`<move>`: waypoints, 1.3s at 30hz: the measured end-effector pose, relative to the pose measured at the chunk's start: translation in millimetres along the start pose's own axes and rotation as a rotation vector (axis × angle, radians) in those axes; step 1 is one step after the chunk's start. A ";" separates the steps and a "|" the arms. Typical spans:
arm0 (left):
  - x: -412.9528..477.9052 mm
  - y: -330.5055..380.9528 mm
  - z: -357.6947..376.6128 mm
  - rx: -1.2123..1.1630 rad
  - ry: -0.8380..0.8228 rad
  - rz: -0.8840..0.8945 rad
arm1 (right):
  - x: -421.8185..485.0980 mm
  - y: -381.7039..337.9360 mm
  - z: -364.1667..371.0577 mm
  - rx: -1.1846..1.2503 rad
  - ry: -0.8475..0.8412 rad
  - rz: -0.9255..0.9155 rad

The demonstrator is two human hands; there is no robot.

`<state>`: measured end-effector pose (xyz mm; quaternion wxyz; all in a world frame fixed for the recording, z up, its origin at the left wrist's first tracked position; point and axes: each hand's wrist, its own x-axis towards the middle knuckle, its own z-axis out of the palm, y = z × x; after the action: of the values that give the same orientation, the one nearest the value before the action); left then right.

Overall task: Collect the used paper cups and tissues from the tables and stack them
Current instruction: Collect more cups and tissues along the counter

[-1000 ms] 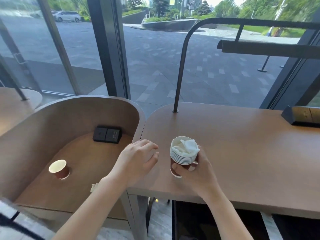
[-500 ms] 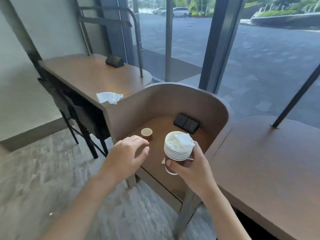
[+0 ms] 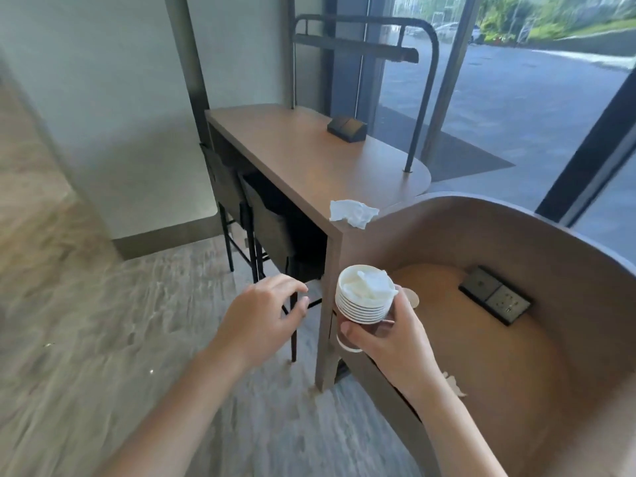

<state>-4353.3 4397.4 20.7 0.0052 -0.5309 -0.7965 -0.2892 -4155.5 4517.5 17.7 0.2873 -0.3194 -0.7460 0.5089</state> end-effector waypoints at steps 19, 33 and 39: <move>272.5 -38.6 94.0 0.061 -0.100 0.139 | 263.8 54.6 -30.5 -0.008 0.187 0.088; 402.3 -51.8 178.1 0.034 -0.314 0.324 | 307.4 69.1 -43.3 -0.117 0.490 0.289; 442.8 -49.4 178.1 -0.345 -0.340 0.404 | 306.6 65.9 -25.5 -0.107 0.652 0.423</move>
<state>-4535.1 4840.4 -10.4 -0.1608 -0.7122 -0.6035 -0.3204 -4317.6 4786.2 -4.5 0.3810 -0.6258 -0.5585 0.3890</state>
